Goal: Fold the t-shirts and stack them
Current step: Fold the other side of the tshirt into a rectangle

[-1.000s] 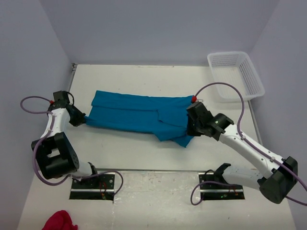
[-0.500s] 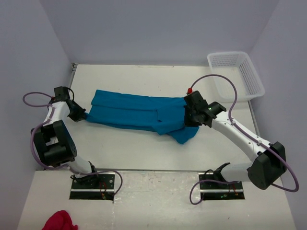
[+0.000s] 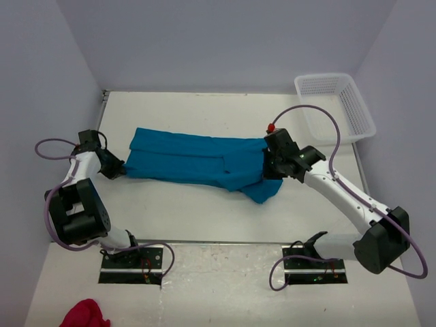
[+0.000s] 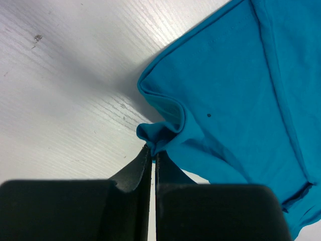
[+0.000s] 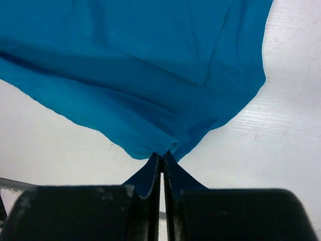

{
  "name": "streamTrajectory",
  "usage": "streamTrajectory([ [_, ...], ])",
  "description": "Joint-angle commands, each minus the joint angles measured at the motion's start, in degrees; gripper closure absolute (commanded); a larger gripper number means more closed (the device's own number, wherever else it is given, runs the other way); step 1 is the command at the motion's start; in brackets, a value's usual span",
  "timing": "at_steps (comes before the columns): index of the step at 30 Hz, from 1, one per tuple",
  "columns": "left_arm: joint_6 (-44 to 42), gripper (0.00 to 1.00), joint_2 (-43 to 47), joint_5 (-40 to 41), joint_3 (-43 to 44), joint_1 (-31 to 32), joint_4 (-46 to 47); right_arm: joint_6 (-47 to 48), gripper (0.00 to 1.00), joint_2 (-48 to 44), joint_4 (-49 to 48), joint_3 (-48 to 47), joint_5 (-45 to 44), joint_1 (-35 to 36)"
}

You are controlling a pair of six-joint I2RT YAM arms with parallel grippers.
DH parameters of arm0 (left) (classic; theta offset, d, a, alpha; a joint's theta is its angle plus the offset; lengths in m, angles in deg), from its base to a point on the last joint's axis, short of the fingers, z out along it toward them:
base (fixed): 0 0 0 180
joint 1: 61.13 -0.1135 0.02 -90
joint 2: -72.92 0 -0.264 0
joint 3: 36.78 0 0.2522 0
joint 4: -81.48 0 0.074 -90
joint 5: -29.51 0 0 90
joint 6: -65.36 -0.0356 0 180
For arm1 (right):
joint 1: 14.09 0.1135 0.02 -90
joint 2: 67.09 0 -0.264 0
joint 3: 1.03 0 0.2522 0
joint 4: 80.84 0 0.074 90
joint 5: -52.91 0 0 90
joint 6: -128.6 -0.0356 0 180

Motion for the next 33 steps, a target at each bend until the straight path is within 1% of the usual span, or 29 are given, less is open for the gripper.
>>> streamTrajectory([
  [1,1.12,1.00,0.63,-0.21,-0.65,0.25,1.52,1.38,1.00,-2.17,-1.44,0.01,0.81,-0.23],
  [3,1.21,0.97,0.37,0.15,-0.74,0.25,1.26,1.47,1.00,-2.43,-1.53,0.01,1.16,-0.15],
  [4,1.38,0.92,0.28,0.41,-0.74,0.25,1.00,1.56,1.00,-2.61,-1.53,0.19,1.25,-0.23],
  [5,1.38,0.89,0.20,0.76,-0.82,0.16,0.91,1.56,1.00,-3.05,-1.79,0.36,1.34,-0.23],
  [11,1.91,0.79,-0.24,2.08,-0.47,0.25,1.00,2.09,1.00,-4.01,-2.32,1.59,1.51,-0.50],
  [12,1.91,0.80,-0.33,2.17,-0.30,0.25,0.91,2.18,1.00,-4.10,-2.40,1.77,1.86,-0.58],
  [13,1.91,0.83,-0.25,2.08,-0.21,0.16,0.91,2.26,1.00,-4.19,-2.49,2.03,1.87,-0.67],
  [14,1.65,0.95,-0.07,1.56,-0.12,0.25,0.91,2.35,1.00,-4.37,-2.67,2.12,2.04,-0.76],
  [15,1.56,1.00,0.10,1.29,-0.21,0.25,1.08,2.35,1.00,-4.37,-2.67,2.12,2.13,-0.85],
  [21,2.09,1.00,2.83,3.22,-0.39,0.25,1.09,2.79,1.00,-4.72,-2.76,1.95,2.31,-1.11],
  [24,1.47,1.00,3.62,2.26,0.32,0.25,0.12,2.88,1.00,-4.54,-2.76,1.86,2.40,-1.20],
  [30,1.73,1.00,8.36,0.15,2.25,0.25,-3.48,2.79,1.00,-4.90,-2.58,1.25,0.82,-1.46],
  [33,1.91,1.00,9.16,-0.46,3.83,0.25,-5.15,3.32,1.00,-3.67,-1.35,-1.38,0.11,-2.16],
])
